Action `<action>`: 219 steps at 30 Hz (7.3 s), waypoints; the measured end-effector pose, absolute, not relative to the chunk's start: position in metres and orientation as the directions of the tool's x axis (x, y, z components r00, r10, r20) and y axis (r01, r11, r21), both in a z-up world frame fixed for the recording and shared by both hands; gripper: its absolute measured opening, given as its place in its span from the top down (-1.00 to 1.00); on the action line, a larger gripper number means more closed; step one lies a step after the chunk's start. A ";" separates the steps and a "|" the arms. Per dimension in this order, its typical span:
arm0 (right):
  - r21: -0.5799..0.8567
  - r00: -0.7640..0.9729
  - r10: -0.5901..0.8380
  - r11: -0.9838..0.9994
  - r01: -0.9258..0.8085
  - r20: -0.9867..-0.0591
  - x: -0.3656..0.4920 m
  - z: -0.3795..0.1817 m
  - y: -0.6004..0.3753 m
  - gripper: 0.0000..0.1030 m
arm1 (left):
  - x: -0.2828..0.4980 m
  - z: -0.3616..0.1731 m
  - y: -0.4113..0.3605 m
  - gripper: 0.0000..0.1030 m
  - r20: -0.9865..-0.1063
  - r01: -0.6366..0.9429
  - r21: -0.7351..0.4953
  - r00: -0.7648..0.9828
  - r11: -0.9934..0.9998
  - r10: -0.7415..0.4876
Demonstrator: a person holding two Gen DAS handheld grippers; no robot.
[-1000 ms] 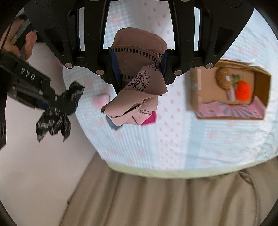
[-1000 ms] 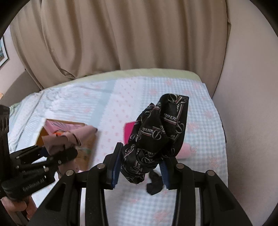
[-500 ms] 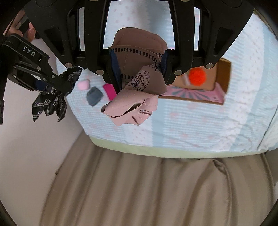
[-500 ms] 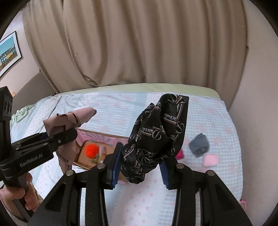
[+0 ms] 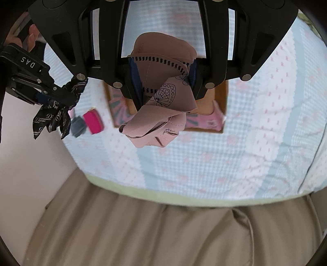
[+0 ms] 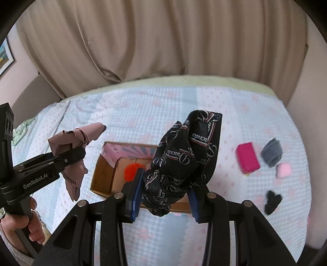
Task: Organize soft objects
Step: 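Carry the pink hat and black scarf into the box and open both tools, then move both tools back toward the black scrunchie beside the pouch, then grasp the black scrunchie with the left tool while the right tool grasps the pink sponge, then carry the scrunchie and pink sponge over the box and open both tools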
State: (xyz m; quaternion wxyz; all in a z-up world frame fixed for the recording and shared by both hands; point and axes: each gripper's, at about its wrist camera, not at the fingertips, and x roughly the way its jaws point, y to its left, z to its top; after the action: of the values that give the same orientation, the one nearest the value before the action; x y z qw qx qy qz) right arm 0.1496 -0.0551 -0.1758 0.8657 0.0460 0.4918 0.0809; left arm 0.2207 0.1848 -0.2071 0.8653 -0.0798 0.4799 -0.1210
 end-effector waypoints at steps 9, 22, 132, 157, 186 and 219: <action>0.180 0.361 0.190 0.982 -0.062 -0.913 0.192 -0.233 -0.027 0.30 | 0.259 -0.278 0.215 0.32 -0.873 0.071 -0.262 0.408 0.963 -0.267; 0.202 0.120 0.196 0.978 0.041 -0.973 0.256 -0.333 -0.034 0.30 | 0.308 -0.367 0.199 0.32 -0.946 0.050 -0.222 0.231 0.974 -0.227; 0.130 0.267 0.130 0.991 -0.015 -0.955 0.210 -0.332 -0.462 -1.00 | 0.187 -0.394 -0.288 -0.77 -0.912 0.309 -0.269 0.223 0.912 -0.344; 0.126 0.235 0.134 0.991 -0.047 -0.963 0.236 -0.392 -0.448 0.17 | 0.216 -0.445 -0.305 0.69 -0.907 0.322 -0.284 0.217 0.903 -0.362; 0.135 0.459 0.154 0.988 -0.075 -0.875 0.155 -0.170 -0.377 0.26 | 0.173 -0.222 -0.211 0.70 -0.789 0.251 -0.297 0.478 0.921 -0.385; 0.202 0.374 0.224 0.974 -0.098 -0.900 0.187 -0.161 -0.047 0.26 | 0.224 -0.192 0.144 0.70 -0.837 0.142 -0.243 0.469 0.960 -0.281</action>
State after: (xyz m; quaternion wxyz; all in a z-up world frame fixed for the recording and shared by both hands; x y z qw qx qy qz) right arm 0.1871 -0.0471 -0.1613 0.8269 0.0575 0.5508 0.0975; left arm 0.2239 0.1441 -0.1924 0.8543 -0.0696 0.5000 -0.1239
